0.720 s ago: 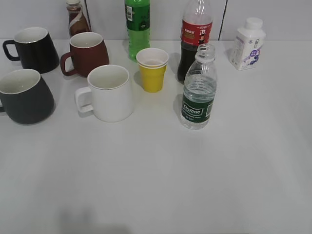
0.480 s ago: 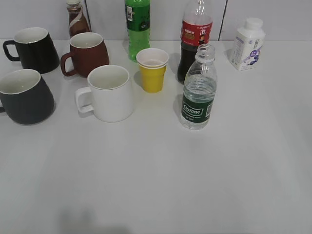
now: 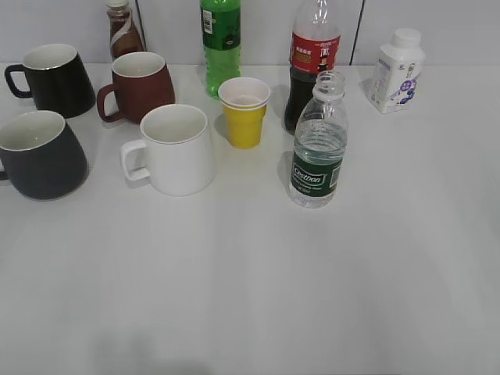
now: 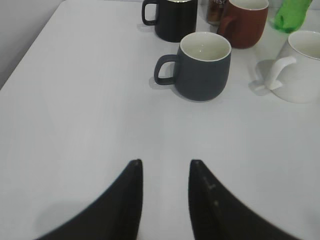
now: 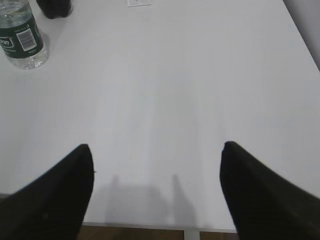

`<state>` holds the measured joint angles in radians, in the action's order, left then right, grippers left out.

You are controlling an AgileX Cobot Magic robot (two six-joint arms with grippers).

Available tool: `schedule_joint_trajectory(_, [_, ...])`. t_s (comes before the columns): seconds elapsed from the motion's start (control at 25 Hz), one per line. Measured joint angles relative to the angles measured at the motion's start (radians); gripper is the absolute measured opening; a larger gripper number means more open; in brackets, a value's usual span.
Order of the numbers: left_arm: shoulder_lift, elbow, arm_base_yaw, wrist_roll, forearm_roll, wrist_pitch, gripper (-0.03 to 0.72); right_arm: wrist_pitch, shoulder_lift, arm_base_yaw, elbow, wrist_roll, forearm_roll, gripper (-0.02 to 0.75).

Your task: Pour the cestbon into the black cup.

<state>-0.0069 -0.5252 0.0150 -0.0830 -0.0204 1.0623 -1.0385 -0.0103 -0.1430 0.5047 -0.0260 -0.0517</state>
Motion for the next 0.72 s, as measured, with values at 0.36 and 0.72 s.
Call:
schedule_joint_trajectory(0.36, [0.000,0.000,0.000,0.000,0.000,0.000,0.238,0.000,0.000,0.000,0.000,0.000,0.000,0.591])
schedule_joint_trajectory(0.72, [0.000,0.000,0.000,0.000,0.000,0.000,0.238,0.000,0.000,0.000,0.000,0.000,0.000,0.591])
